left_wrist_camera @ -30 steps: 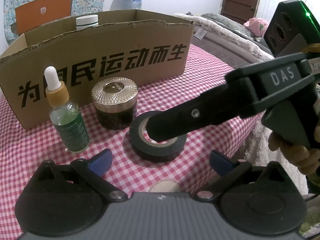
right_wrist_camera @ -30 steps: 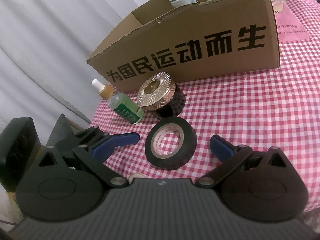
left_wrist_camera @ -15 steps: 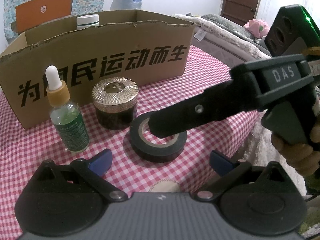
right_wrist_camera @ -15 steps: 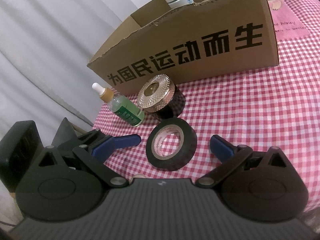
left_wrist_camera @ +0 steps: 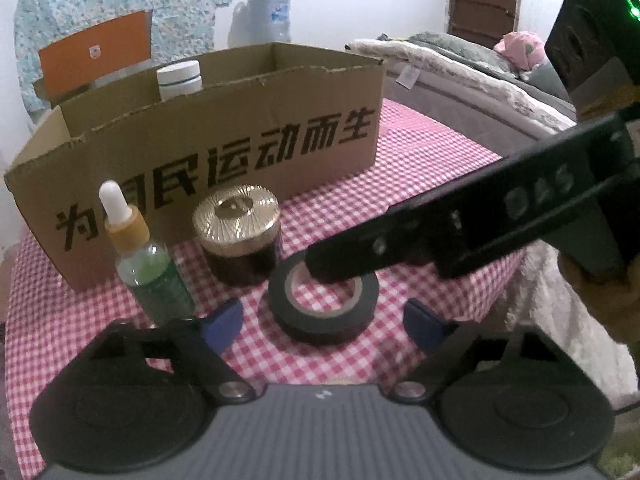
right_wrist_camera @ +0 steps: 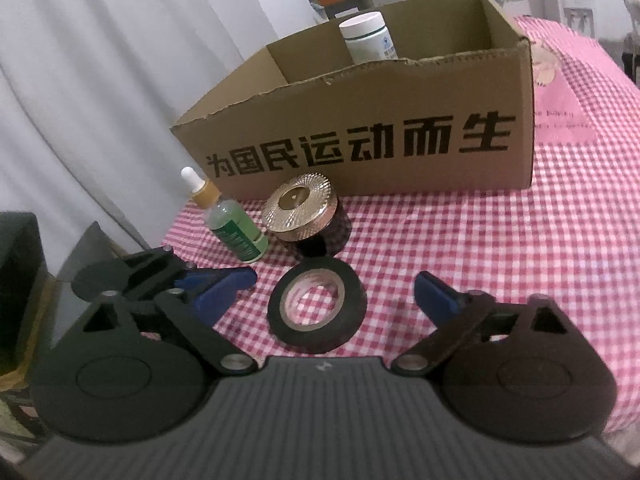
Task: Organize rigid objects
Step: 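Insert a right gripper finger into the tape hole and close on the rim, then carry the black tape roll into the box and open the right gripper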
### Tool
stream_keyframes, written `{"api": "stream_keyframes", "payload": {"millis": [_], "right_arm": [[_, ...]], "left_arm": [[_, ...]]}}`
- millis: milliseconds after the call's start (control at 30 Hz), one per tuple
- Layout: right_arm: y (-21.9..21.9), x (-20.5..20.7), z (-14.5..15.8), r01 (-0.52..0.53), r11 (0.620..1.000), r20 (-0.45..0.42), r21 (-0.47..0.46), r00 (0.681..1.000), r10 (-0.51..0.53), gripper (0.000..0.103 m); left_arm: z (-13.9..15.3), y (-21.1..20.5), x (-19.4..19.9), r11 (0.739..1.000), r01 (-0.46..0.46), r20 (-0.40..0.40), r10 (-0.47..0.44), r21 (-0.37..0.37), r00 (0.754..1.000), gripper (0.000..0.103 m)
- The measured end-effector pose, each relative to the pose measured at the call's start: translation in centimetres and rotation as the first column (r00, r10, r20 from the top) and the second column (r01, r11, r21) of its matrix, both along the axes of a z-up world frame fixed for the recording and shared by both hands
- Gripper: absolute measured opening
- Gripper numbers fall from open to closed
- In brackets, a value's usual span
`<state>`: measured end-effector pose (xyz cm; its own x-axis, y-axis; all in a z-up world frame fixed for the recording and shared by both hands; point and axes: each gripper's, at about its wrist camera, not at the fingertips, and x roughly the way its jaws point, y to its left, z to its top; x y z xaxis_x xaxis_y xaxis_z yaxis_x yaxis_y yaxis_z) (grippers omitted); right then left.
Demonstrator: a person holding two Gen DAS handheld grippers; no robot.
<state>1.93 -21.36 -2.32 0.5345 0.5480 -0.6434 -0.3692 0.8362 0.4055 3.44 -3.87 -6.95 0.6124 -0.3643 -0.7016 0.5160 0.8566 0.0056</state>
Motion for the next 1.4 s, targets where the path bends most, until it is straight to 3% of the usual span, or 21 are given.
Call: {"api": "stream_keyframes", "payload": {"millis": [33, 200, 567, 1033, 1400], "right_arm": [[0.2, 0.1, 0.0, -0.003, 1.0, 0.001, -0.013, 1.0, 0.003, 0.085], [0.9, 0.8, -0.5, -0.013, 0.998, -0.031, -0.055, 0.999, 0.011, 0.051], [1.5, 1.4, -1.2, -0.042, 0.99, -0.055, -0.134, 0.998, 0.035, 0.025], [0.8, 0.7, -0.6, -0.015, 0.994, -0.037, -0.112, 0.999, 0.011, 0.019], [0.2, -2.7, 7.0, 0.014, 0.994, 0.143, -0.109, 0.99, 0.002, 0.02]], "left_arm": [[0.0, -0.1, 0.2, 1.0, 0.0, 0.0, 0.0, 0.0, 1.0, 0.081], [-0.1, -0.6, 0.3, 1.0, 0.017, -0.007, -0.017, 0.017, 1.0, 0.075], [-0.7, -1.3, 1.6, 0.999, 0.009, -0.037, -0.007, 0.039, 0.999, 0.068], [0.3, -1.1, 0.7, 1.0, -0.002, -0.01, 0.002, 0.015, 1.0, 0.067], [7.1, -1.2, -2.5, 1.0, 0.004, 0.19, -0.004, -0.002, 0.982, 0.067]]}}
